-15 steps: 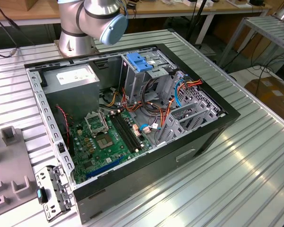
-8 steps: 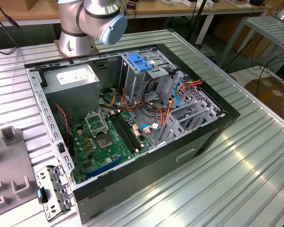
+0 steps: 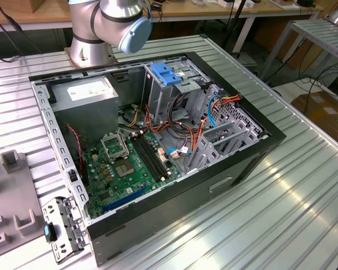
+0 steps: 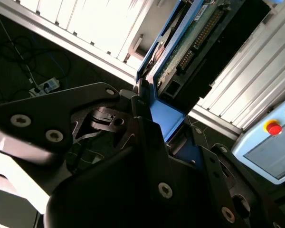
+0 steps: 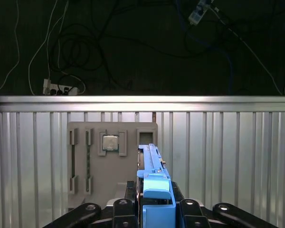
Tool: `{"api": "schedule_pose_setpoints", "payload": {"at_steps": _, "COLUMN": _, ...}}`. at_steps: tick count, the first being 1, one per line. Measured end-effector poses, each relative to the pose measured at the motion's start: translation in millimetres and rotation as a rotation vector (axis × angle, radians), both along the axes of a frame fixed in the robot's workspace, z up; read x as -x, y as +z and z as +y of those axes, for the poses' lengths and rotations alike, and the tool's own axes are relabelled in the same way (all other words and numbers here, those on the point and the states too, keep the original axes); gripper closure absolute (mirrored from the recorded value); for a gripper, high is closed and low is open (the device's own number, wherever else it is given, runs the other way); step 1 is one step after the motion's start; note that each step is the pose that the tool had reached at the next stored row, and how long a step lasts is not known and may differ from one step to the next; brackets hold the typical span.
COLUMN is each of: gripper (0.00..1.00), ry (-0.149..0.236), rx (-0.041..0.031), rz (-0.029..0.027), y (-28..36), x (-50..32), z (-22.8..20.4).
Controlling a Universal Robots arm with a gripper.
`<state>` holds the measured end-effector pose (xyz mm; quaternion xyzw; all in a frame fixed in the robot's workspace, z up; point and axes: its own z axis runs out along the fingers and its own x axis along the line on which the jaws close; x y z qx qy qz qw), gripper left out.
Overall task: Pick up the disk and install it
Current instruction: 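Pick up the disk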
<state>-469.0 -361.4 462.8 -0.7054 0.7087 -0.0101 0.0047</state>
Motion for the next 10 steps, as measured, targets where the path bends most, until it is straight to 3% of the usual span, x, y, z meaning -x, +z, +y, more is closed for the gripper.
{"api": "schedule_pose_setpoints", "payload": {"at_steps": 10, "gripper": 0.63, "ry": 0.0, "rx": 0.0, "rz": 0.0, "y": 10.2, "x": 0.0, "z": 0.0}}
